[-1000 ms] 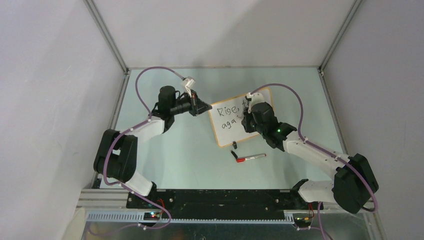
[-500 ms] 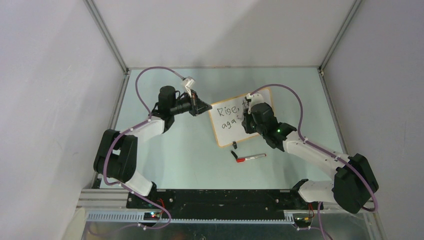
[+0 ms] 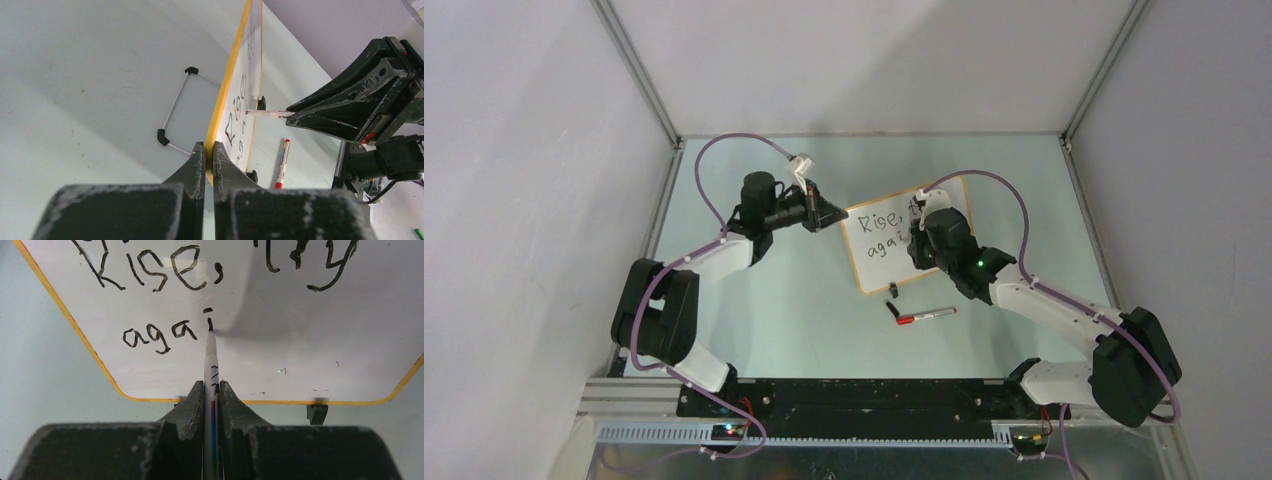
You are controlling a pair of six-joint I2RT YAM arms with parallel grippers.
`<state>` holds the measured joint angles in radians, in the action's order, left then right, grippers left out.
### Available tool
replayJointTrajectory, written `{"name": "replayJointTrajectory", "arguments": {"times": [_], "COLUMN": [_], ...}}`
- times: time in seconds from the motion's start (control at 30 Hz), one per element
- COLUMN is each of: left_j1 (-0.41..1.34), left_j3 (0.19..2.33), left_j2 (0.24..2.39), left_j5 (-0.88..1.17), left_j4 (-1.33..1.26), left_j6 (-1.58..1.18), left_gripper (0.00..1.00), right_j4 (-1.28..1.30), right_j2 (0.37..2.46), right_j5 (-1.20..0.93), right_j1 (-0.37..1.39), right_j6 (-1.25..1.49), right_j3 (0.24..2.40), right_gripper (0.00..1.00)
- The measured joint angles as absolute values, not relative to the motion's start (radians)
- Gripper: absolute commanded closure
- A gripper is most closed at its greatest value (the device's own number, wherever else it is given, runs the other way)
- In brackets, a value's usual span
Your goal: Write a sentence on the whiteboard
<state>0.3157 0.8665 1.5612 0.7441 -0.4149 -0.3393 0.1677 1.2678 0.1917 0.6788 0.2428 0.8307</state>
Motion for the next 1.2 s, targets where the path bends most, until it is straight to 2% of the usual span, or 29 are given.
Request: {"name": "replayJointTrajectory", "arguments": {"times": [0.5, 1.2], "left_j1": [0.317, 0.317], "left_j3": [0.874, 0.874], "left_j2": [1.561, 1.561], "left_j5": [0.744, 0.744], "left_j4": [-0.400, -0.401], "left_j6": [-0.339, -0.339], "left_gripper": [0.97, 0.97], "right_j4": [0.183, 0.155], "right_j2": [1.164, 1.228], "right_j5": [0.220, 0.167], "right_j1": [0.674, 0.643], "right_j6": [0.242, 0.242], "right_j3": [0.815, 0.815], "right_gripper": [1.00, 1.00]}}
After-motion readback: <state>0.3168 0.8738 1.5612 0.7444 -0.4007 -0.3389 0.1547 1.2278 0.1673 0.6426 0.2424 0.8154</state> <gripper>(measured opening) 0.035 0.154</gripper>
